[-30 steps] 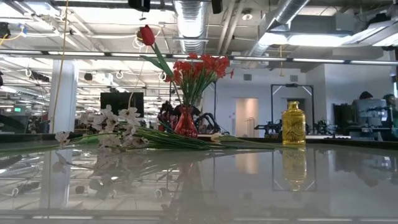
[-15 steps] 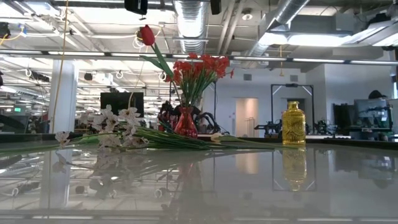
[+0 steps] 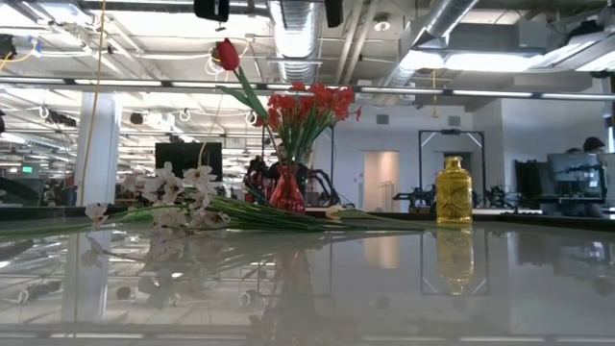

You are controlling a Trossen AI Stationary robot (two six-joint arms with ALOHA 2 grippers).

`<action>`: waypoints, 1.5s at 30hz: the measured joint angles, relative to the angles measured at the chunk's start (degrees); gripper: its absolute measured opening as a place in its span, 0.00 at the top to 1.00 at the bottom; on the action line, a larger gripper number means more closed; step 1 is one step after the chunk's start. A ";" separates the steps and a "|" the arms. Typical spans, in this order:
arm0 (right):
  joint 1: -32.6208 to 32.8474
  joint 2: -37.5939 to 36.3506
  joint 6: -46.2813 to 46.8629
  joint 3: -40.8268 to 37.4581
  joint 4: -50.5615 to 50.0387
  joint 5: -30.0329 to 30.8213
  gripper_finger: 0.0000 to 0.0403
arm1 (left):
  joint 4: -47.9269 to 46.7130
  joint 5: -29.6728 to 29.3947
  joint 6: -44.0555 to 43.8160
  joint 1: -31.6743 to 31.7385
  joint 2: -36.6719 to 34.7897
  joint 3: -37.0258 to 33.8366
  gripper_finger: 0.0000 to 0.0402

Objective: Sort flowers into vase by color
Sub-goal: Put the pink flower into the red vase

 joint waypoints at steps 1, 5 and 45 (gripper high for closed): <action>-0.13 -0.65 2.48 0.00 -1.31 -0.09 0.94 | -0.06 0.26 0.38 0.59 -0.54 0.00 0.81; -1.83 -3.70 14.56 0.00 -7.91 -5.52 0.94 | 0.22 1.71 2.24 4.09 -3.23 0.00 0.72; -27.62 13.67 68.13 -9.30 21.22 -28.85 0.94 | -14.82 -22.85 38.98 14.42 -10.59 0.02 0.68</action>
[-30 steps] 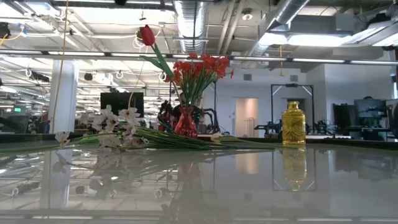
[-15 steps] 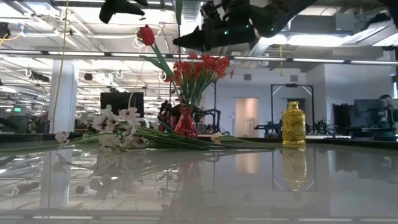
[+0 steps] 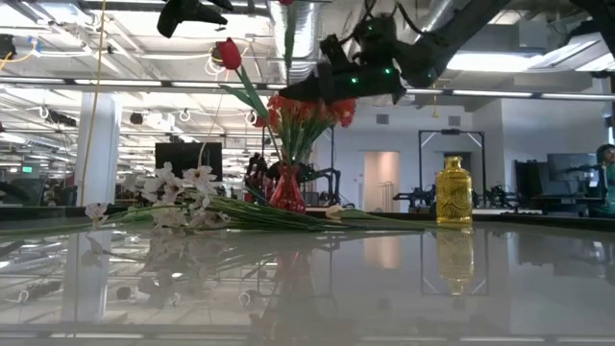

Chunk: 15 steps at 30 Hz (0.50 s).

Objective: Sort flowers into vase by color
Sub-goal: Put the pink flower into the red vase

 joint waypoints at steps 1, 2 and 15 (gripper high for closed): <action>-0.03 0.00 -0.17 -0.91 1.54 0.65 0.94 | 0.00 -0.28 -0.01 0.00 0.00 0.00 0.68; -0.07 0.00 -0.07 -1.75 2.98 0.75 0.94 | 0.00 -0.47 -0.03 0.00 0.00 0.00 0.68; -0.20 0.00 4.54 -3.53 2.40 2.06 0.94 | 0.24 -0.76 -2.32 0.00 0.00 0.00 0.68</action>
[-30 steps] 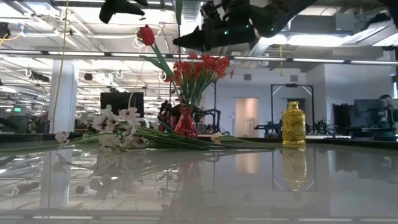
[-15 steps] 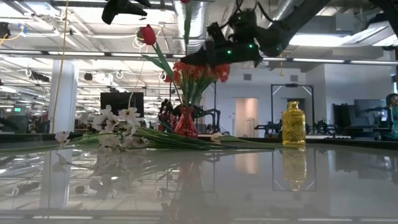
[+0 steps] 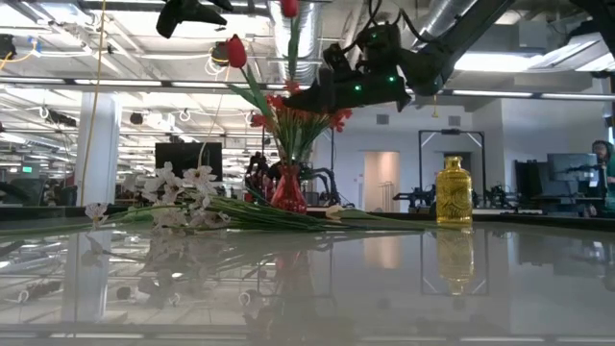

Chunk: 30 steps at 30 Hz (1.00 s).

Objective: Sort flowers into vase by color
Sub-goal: Put the pink flower into the red vase

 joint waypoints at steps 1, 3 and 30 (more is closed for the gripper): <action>0.00 0.10 -0.01 0.00 -0.40 0.05 0.94 | 0.00 0.02 -0.17 0.00 0.00 0.00 0.68; 0.00 0.77 0.47 0.00 0.26 0.03 0.93 | 0.00 0.00 -0.20 0.00 0.00 0.00 0.68; -0.37 -4.96 2.57 0.04 -16.08 2.56 0.56 | 0.56 1.77 -0.15 0.00 0.00 0.00 0.68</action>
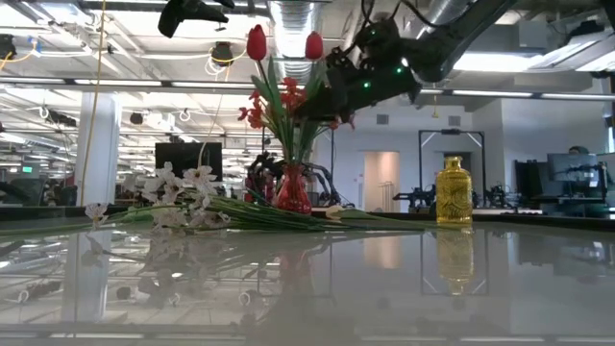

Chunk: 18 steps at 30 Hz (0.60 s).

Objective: Sort flowers into vase by color
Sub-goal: Put the pink flower into the red vase, then put the white flower into the yellow vase

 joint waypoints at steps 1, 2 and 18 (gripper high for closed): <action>-0.05 -0.79 -0.01 0.00 -1.19 0.10 0.56 | 0.00 0.00 0.02 0.00 0.00 0.00 0.68; -0.17 -1.60 -0.02 0.00 -2.46 0.16 0.56 | 0.00 0.00 0.16 0.00 0.00 0.00 0.68; -4.12 -14.34 -5.42 0.04 -34.43 2.00 0.56 | -1.70 -0.14 5.12 0.00 0.11 0.00 0.68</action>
